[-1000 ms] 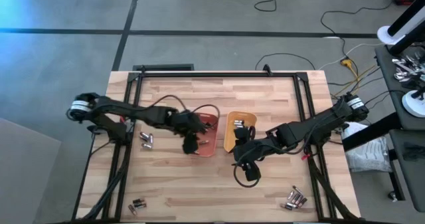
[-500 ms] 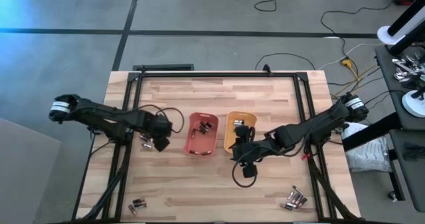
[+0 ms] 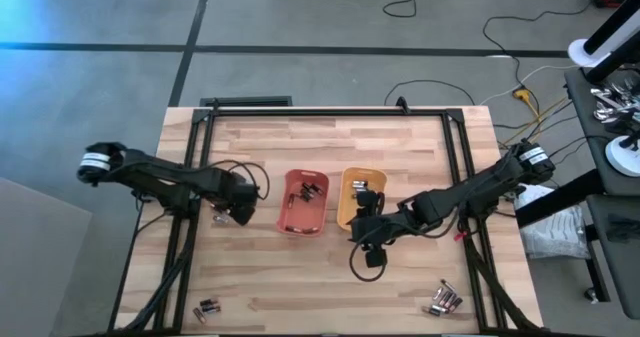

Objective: Sort batteries
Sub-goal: Put the black-silver battery into the yellow bin

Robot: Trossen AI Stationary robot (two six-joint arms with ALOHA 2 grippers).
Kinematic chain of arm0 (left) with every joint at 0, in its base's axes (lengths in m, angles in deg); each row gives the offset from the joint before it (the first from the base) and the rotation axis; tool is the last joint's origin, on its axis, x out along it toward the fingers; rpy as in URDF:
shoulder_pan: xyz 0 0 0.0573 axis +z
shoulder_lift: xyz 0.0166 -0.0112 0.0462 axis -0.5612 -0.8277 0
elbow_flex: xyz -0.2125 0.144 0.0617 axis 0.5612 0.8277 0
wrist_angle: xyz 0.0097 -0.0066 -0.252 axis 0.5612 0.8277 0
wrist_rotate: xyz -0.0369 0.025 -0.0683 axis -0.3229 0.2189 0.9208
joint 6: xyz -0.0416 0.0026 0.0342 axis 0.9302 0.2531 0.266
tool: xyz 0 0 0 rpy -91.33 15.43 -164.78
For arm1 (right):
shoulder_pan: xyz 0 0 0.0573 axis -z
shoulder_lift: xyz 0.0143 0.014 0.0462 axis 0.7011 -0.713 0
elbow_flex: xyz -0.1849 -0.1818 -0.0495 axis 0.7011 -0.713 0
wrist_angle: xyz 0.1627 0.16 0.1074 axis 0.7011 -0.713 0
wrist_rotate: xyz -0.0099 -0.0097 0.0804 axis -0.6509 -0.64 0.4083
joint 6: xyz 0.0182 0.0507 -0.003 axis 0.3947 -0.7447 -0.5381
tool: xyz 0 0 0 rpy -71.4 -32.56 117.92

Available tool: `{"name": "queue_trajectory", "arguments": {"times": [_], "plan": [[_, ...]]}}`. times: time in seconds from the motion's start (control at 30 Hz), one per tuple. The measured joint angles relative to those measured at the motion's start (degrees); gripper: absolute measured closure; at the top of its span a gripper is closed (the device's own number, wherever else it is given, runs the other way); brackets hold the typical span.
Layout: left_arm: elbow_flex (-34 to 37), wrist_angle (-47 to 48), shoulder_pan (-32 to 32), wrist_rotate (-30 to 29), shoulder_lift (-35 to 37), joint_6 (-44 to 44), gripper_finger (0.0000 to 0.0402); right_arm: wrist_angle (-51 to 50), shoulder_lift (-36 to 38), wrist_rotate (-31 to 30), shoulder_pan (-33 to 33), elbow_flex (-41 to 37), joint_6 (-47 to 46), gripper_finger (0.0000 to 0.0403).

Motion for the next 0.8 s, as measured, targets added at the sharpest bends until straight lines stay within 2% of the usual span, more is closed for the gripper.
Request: {"name": "queue_trajectory", "arguments": {"times": [0.33,0.67,0.8], "plan": [[-0.97,-2.22,0.09,-0.79,-4.56,0.14,0.0193,0.04,0.0,0.1,0.0,-2.34,-1.58,0.023],[-4.28,-3.68,-0.09,2.75,-8.29,-2.48,0.0195,0.12,0.0,0.11,-0.04,-3.73,-2.6,0.0236],[-5.58,-5.8,-0.05,5.67,-10.93,-4.27,0.0215,-0.2,0.0,0.13,-0.04,-4.07,-2.73,0.0229]]}}
